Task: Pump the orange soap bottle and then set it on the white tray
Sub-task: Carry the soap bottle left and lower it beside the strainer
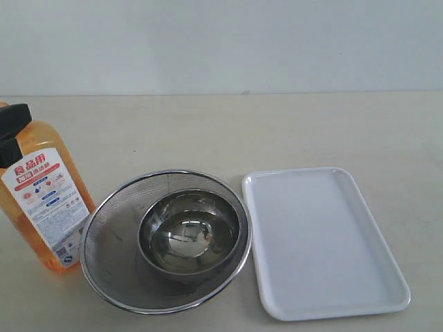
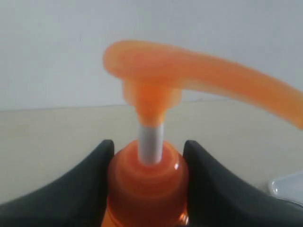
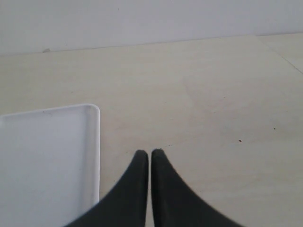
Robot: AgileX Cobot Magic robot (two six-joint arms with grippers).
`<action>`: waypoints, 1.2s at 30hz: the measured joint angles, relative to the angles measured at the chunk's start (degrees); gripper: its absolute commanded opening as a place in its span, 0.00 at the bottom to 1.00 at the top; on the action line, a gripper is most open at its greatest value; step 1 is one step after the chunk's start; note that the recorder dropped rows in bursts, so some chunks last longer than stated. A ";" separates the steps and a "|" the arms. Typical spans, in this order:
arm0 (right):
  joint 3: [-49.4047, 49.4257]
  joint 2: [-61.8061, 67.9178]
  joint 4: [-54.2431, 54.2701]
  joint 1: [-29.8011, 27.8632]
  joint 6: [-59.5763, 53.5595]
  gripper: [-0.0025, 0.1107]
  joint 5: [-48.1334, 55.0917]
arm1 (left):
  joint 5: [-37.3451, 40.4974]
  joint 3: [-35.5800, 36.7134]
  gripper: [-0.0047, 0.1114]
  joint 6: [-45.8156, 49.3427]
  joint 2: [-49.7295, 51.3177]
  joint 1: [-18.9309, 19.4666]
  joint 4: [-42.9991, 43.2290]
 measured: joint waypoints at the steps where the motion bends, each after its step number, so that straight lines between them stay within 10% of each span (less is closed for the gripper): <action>1: 0.00 0.00 0.00 0.00 0.00 0.02 0.00 | -0.11 0.45 0.08 0.10 0.00 0.00 0.00; 12: 0.00 0.00 0.00 0.00 0.00 0.02 0.00 | -1.00 1.16 0.10 -0.35 0.00 0.00 3.06; 21: 0.00 0.00 0.00 0.00 0.00 0.02 0.00 | -1.91 1.16 0.54 -1.45 -0.04 0.00 6.02; 36: 0.00 0.00 0.00 0.00 0.00 0.02 0.00 | -0.25 1.05 0.71 -3.66 -0.62 0.00 5.15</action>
